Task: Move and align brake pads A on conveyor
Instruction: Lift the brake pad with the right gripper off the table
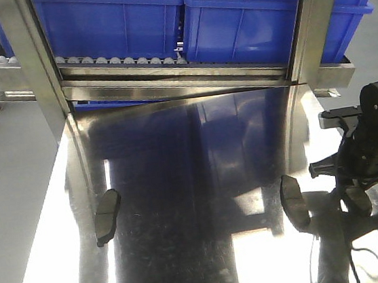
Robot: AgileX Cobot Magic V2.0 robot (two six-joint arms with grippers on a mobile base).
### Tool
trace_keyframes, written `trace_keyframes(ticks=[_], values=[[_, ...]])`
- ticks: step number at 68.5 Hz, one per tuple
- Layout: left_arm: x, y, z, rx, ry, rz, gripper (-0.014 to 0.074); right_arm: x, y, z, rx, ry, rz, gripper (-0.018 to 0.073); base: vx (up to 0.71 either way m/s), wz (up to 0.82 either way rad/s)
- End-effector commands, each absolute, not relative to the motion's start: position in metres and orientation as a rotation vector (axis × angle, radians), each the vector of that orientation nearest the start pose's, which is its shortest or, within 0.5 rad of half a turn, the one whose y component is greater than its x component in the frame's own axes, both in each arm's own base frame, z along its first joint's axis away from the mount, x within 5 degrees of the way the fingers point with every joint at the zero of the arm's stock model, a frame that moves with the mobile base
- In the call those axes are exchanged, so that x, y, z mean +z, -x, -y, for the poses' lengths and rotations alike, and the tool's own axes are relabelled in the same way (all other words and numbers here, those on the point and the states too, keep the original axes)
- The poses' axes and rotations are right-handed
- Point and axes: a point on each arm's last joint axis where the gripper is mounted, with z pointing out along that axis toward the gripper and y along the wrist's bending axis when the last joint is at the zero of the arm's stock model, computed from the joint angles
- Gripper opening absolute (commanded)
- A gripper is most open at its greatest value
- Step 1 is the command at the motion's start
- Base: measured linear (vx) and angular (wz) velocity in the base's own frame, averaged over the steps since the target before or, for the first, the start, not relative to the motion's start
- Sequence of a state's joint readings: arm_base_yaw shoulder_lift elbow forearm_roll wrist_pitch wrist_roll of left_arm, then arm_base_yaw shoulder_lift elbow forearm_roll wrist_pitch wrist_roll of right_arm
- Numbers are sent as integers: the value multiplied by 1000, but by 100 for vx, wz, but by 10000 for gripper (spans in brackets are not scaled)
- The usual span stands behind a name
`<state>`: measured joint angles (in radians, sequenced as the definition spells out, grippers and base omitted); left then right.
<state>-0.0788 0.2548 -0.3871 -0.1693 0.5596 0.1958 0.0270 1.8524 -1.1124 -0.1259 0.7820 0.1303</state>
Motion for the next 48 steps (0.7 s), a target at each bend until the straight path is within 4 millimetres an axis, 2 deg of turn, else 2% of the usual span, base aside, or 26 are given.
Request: trace_keyframes(ticks=[1, 16, 25, 37, 48], values=[[296, -63, 13, -118, -154, -1780, 91, 175, -344, 2, -135, -20, -2937, 166, 0, 0], [296, -63, 13, -118, -154, -1780, 91, 175, -344, 2, -135, -20, -2937, 106, 0, 0], [296, -63, 13, -118, -154, -1780, 91, 185, -343, 2, -131, -15, -2899, 99, 0, 0], [296, -63, 13, -118, -154, -1780, 91, 216, -339, 2, -121, 1, -2774, 101, 0, 0], [296, -63, 13, -118, -154, -1780, 91, 250, -328, 0, -110, 27, -2664, 101, 0, 0]])
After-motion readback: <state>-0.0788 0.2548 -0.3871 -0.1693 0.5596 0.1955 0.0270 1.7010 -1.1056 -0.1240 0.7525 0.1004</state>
